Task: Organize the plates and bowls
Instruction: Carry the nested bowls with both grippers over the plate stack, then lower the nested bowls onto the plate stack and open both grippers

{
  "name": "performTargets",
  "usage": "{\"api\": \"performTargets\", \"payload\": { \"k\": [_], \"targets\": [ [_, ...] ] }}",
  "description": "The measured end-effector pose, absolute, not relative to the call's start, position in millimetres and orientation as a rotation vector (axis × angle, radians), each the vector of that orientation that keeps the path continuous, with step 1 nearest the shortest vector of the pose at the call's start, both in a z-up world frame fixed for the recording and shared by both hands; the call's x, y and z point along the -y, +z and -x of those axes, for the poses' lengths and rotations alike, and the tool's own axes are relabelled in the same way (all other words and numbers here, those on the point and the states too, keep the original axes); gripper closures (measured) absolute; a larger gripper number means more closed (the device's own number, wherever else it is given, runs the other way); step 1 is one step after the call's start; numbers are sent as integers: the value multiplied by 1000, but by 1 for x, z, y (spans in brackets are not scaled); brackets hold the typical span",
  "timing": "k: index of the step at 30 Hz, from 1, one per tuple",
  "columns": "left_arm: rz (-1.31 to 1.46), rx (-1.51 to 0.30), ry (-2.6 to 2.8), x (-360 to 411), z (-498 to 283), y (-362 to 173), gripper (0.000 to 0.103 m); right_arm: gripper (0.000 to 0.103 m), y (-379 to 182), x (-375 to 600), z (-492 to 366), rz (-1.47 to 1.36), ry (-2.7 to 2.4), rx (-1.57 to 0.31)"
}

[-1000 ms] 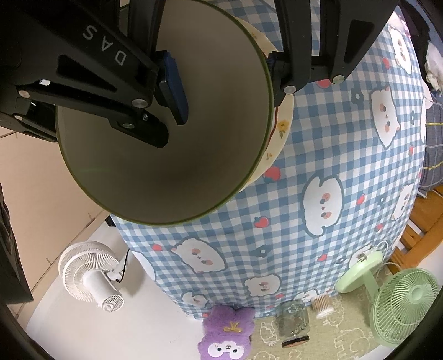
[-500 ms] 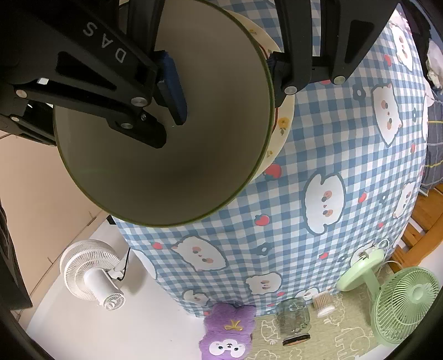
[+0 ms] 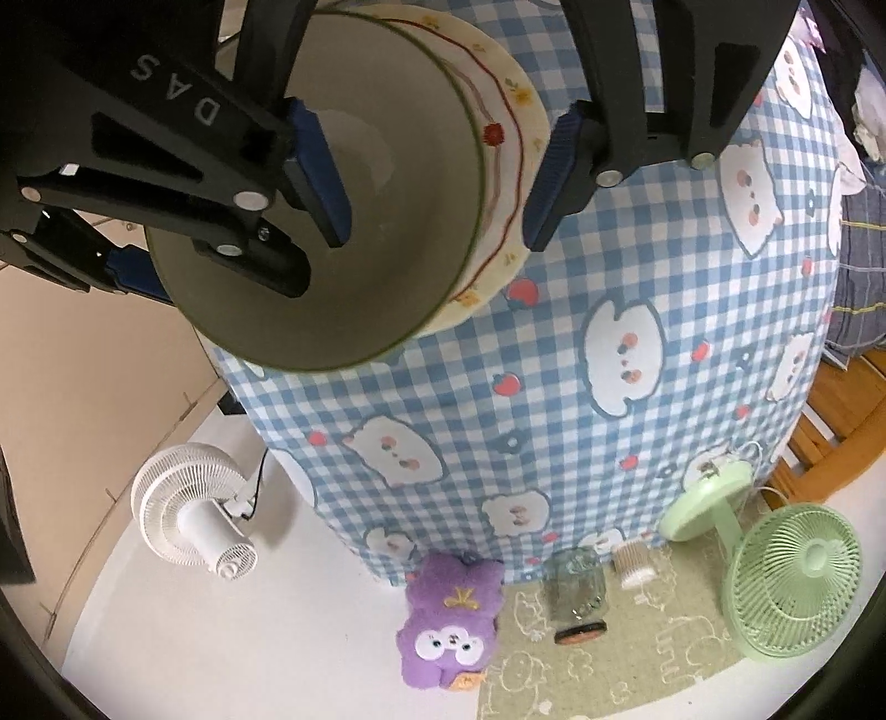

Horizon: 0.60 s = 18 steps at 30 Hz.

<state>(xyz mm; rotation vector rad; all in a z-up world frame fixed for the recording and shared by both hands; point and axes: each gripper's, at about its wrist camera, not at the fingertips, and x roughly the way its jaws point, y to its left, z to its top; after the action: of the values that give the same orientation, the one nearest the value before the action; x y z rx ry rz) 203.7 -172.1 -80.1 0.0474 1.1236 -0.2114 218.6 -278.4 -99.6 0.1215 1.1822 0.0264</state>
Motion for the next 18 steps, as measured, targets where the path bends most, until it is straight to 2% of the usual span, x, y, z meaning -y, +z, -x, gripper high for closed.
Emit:
{"api": "performTargets", "payload": {
  "k": [3, 11, 18],
  "targets": [
    [-42, -1104, -207, 167, -201, -75, 30, 34, -92, 275, -214, -116, 20, -1160],
    [-61, -1019, -201, 147, -184, -54, 26, 27, -71, 258, -196, -95, -4, -1083],
    [-85, -924, -237, 121, -163, -30, 17, 25, -45, 235, -169, -89, -91, -998]
  ]
}}
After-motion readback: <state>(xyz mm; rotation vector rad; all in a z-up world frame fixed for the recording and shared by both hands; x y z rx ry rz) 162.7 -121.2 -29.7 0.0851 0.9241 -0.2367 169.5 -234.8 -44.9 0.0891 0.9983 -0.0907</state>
